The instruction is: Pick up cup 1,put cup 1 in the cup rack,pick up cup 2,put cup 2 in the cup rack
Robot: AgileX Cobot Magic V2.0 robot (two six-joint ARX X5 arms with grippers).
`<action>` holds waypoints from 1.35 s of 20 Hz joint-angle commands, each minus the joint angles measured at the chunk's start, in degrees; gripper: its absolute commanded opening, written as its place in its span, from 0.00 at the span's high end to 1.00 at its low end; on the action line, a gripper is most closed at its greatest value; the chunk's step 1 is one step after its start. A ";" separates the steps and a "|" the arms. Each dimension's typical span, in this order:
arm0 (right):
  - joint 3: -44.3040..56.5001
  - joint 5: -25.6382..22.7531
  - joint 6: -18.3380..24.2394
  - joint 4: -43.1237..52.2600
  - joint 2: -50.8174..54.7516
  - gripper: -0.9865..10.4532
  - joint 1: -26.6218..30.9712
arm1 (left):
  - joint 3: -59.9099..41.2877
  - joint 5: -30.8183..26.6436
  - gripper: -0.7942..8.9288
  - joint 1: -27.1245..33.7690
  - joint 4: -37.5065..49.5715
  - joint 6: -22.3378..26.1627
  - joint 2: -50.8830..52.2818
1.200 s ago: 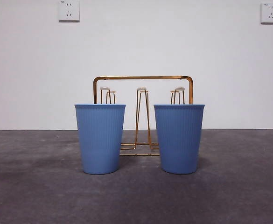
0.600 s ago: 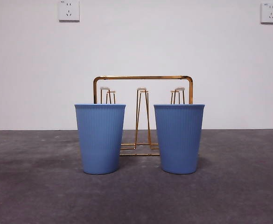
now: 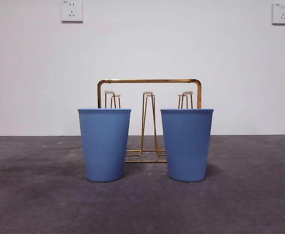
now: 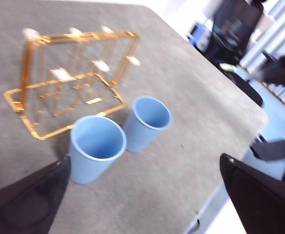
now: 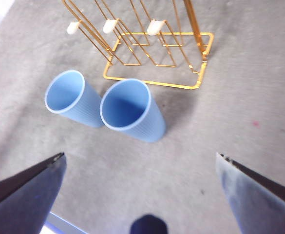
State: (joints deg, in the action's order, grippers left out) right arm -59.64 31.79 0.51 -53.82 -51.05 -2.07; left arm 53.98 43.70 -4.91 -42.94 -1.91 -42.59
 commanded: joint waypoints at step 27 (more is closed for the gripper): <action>-19.17 -21.86 -5.01 4.09 -51.60 0.84 -23.47 | 0.24 4.74 0.12 -10.58 8.46 0.46 -4.04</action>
State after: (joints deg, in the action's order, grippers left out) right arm -78.74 9.72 -4.12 -49.84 -101.97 -25.41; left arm 54.02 48.21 -15.33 -34.94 -1.13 -46.68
